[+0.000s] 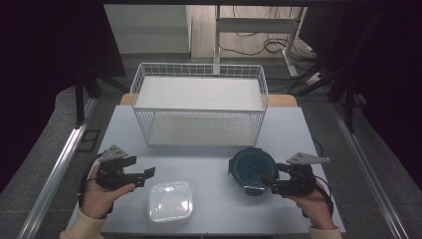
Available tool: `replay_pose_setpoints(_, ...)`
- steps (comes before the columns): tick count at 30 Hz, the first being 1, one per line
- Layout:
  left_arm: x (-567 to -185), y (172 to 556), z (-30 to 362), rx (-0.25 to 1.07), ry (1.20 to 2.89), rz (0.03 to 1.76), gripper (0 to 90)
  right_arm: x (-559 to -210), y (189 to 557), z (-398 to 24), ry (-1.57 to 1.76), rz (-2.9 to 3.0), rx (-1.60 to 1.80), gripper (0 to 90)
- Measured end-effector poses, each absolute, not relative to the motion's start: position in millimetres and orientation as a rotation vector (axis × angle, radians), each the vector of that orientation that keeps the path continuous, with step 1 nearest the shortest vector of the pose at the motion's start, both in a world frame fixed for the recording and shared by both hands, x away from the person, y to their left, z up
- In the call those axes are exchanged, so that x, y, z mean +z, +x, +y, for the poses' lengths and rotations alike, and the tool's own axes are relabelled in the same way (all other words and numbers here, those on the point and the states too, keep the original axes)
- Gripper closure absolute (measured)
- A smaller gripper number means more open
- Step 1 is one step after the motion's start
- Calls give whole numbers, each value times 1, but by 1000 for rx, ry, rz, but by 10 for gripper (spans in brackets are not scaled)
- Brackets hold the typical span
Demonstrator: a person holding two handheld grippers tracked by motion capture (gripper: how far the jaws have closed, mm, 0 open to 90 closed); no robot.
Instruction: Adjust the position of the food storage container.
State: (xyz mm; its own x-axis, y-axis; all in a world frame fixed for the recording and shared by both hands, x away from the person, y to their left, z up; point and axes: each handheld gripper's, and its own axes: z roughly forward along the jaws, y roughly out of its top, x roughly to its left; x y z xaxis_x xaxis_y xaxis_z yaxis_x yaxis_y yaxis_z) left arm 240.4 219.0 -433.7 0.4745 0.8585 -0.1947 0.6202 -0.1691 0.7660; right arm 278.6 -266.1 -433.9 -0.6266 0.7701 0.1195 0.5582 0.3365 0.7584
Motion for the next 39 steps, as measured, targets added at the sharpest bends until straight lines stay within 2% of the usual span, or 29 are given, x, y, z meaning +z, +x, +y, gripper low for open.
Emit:
replay_pose_setpoints(17, -430, 237, 214, 348, 1897, 1207, 202, -434, 277, -265, 1206, 2339, 1142, 244)
replay_pose_setpoints(39, -433, 238, 209, 329, 1923, 1212, 201, -428, 280, -260, 1192, 2362, 1147, 359)
